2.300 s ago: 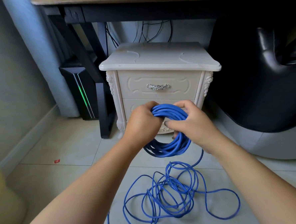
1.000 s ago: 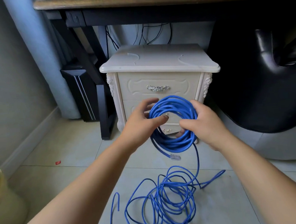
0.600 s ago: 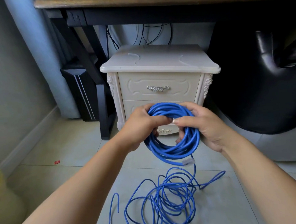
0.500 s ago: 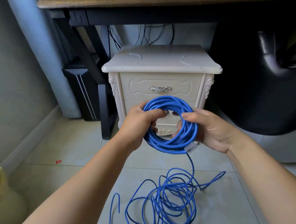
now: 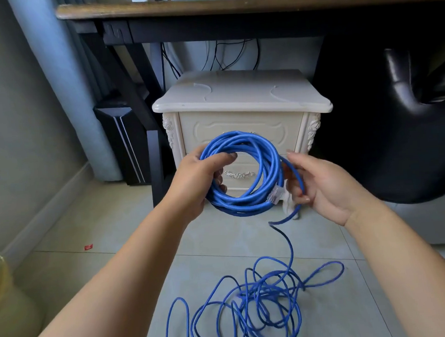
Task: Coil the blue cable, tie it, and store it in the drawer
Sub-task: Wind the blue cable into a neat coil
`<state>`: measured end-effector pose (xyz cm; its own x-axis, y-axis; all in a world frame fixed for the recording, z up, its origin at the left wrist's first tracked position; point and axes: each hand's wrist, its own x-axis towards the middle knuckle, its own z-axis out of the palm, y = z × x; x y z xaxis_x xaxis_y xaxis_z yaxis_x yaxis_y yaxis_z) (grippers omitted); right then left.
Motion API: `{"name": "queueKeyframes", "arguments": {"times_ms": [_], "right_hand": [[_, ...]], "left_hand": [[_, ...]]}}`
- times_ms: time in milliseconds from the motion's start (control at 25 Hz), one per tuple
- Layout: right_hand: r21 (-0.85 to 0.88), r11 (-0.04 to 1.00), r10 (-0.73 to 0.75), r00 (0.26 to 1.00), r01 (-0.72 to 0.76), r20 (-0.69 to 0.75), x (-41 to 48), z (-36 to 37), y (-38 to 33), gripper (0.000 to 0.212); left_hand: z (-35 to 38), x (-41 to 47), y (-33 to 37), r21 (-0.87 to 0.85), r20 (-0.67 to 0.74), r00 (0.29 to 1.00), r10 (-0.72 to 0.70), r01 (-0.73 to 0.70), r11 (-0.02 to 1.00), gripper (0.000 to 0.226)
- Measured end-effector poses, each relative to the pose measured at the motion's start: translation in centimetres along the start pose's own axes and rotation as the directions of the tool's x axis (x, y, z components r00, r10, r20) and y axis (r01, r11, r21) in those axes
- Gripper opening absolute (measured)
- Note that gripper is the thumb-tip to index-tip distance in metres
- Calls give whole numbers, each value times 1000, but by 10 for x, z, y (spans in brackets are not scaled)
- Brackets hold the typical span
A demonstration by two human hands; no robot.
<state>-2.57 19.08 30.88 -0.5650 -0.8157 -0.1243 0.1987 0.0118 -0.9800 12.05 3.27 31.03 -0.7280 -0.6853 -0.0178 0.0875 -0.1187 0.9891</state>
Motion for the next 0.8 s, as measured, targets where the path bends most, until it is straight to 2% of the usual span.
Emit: {"name": "queueKeyframes", "arguments": {"times_ms": [80, 160, 320, 400, 480, 560, 640, 680, 760, 800], "right_hand": [[82, 994, -59, 994, 66, -89, 1, -3, -2, 19], [31, 996, -77, 992, 80, -97, -2, -3, -5, 17], [-15, 1000, -20, 996, 19, -86, -9, 16, 7, 15], [11, 1000, 29, 998, -29, -54, -8, 23, 17, 41], [54, 995, 79, 995, -82, 59, -6, 29, 24, 77], [85, 993, 61, 981, -77, 183, -5, 33, 30, 96], [119, 992, 10, 970, -40, 242, -6, 38, 36, 108], [127, 992, -8, 975, -21, 224, -7, 41, 39, 111], [75, 997, -31, 994, 24, 100, -8, 50, 44, 108], [41, 998, -41, 999, 41, 13, -8, 54, 46, 99]], "left_hand": [[0, 0, -2, 198, 35, 998, 47, -53, 979, 17], [-2, 0, -3, 274, 5, 997, 77, -75, 959, 20], [-12, 5, -5, 36, -63, 998, -6, 8, 999, 11], [-11, 5, -6, -11, -110, 994, -20, 19, 1000, 8], [-5, 5, -7, -20, -203, 979, 4, -8, 1000, 8], [3, 4, -7, -34, -296, 955, 24, -36, 999, 8], [10, 1, -8, -37, -362, 932, 36, -53, 998, 5], [15, -2, -8, -32, -379, 924, 43, -59, 998, 4], [25, -10, -10, -19, -377, 925, 53, -65, 998, 3], [29, -13, -11, -13, -356, 933, 51, -60, 998, 4]]}}
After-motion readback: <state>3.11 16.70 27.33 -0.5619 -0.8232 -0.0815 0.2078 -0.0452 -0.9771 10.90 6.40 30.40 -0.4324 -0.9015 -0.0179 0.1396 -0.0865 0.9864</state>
